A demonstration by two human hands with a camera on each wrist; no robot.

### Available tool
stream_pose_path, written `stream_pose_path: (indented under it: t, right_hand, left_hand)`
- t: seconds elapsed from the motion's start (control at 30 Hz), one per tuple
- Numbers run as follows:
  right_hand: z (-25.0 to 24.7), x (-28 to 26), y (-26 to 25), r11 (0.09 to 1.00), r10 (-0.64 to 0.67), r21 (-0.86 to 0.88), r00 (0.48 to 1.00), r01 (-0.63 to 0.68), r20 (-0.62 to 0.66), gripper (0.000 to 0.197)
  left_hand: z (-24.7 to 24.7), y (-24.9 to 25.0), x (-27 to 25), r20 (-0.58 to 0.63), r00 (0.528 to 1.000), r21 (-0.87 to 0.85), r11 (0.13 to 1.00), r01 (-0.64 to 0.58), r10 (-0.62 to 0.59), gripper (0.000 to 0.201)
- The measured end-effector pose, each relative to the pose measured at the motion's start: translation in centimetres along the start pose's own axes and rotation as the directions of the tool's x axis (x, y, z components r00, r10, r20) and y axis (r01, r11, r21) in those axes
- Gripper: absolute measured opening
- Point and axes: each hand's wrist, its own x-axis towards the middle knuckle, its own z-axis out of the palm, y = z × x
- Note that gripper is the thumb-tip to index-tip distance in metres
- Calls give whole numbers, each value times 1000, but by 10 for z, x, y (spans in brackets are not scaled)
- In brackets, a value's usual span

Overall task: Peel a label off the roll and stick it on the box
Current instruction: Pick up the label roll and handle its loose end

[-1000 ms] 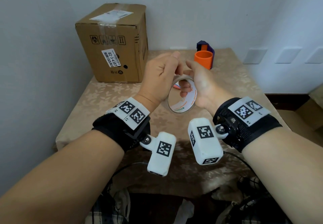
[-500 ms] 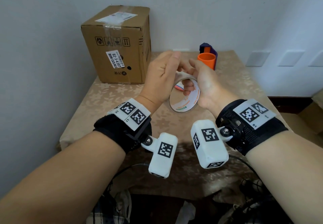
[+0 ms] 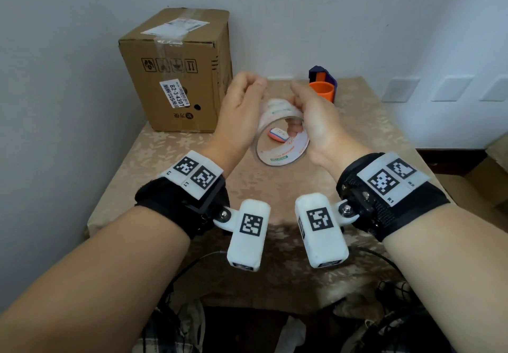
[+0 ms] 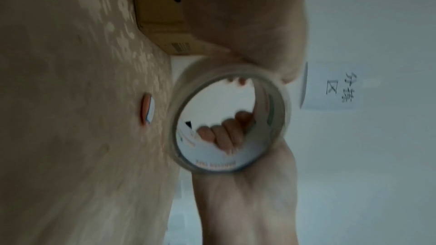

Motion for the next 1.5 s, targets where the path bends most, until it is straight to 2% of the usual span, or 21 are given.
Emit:
stream_pose_path:
  t: [0.07, 0.1, 0.2, 0.3, 0.4, 0.5, 0.57, 0.63, 0.7, 0.77, 0.83, 0.93, 1.0, 1.13, 1.2, 1.27, 1.3, 1.33, 1.37, 1.4, 1.5]
  right_hand:
    - [-1, 0, -2, 991, -120, -47, 992, 121, 30, 37]
    - [-4, 1, -2, 983, -153, -89, 984, 161, 93, 35]
    - [-12, 0, -3, 943, -105, -271, 944, 194, 312, 22]
    - [-14, -1, -3, 879, -44, -425, 923, 219, 383, 14]
    - [-15, -3, -3, 870, -29, -446, 923, 212, 383, 15]
    - [-18, -4, -4, 881, -15, -436, 933, 182, 359, 29]
    - [-15, -7, -5, 879, -54, -436, 948, 195, 315, 16]
    - [-11, -9, -4, 782, -182, -560, 960, 274, 214, 13]
    - [-9, -9, -3, 615, -299, -709, 934, 346, 197, 35]
    - [-12, -9, 3, 541, -258, -752, 925, 376, 277, 59]
    - [-19, -6, 13, 514, -132, -778, 930, 360, 343, 75]
    - [-26, -3, 26, 603, -35, -735, 931, 310, 364, 85]
    - [-27, 0, 29, 620, -87, -711, 929, 333, 359, 81]
    - [-26, 2, 30, 337, -181, -798, 866, 500, 466, 78]
    - [-27, 3, 32, 336, -195, -789, 858, 514, 476, 81]
    - [-31, 6, 35, 372, -218, -765, 851, 526, 478, 81]
    - [-33, 7, 36, 388, -220, -756, 849, 527, 480, 81]
    - [-36, 7, 36, 403, -219, -748, 849, 528, 481, 81]
    - [-38, 8, 37, 414, -217, -741, 847, 529, 484, 81]
    - [-39, 7, 37, 421, -212, -733, 843, 535, 494, 80]
    - [-36, 5, 38, 418, -198, -710, 820, 566, 537, 75]
  left_hand:
    - [-4, -3, 3, 107, 973, -23, 978, 207, -203, 32]
    - [-6, -3, 3, 150, 958, -9, 969, 248, -244, 40]
    - [-13, 1, 3, 169, 974, 27, 988, 150, -152, 54]
    - [-18, 2, 3, 239, 968, 91, 994, 62, -82, 58]
    - [-19, -1, 2, 284, 956, 114, 992, 45, -76, 59]
    - [-19, -3, 2, 265, 960, 96, 993, 64, -87, 59]
    - [-16, -3, 2, 212, 975, 120, 992, 43, -68, 62]
    - [-11, -4, 2, 146, 988, 239, 971, 5, -40, 62]
    - [-8, -9, 3, 136, 989, 322, 947, 16, -63, 54]
    - [-11, -14, 4, 220, 961, 258, 960, 109, -168, 45]
    - [-16, -19, 2, 367, 881, 196, 951, 239, -297, 40]
    - [-17, -25, -5, 493, 762, 219, 907, 359, -420, 31]
    - [-15, -26, -6, 515, 742, 213, 903, 374, -429, 21]
    - [-15, -22, -7, 551, 722, 145, 900, 410, -418, 20]
    - [-15, -21, -8, 560, 714, 154, 900, 409, -420, 21]
    - [-18, -19, -3, 474, 774, 276, 906, 322, -420, 30]
    - [-21, -20, 0, 386, 841, 373, 898, 234, -379, 32]
    - [-25, -23, 5, 293, 911, 470, 873, 127, -290, 30]
    - [-29, -25, 8, 252, 944, 551, 833, 39, -211, 27]
    - [-33, -27, 9, 291, 941, 598, 801, -37, -174, 29]
    - [-32, -33, 4, 519, 838, 561, 806, -190, -165, 39]
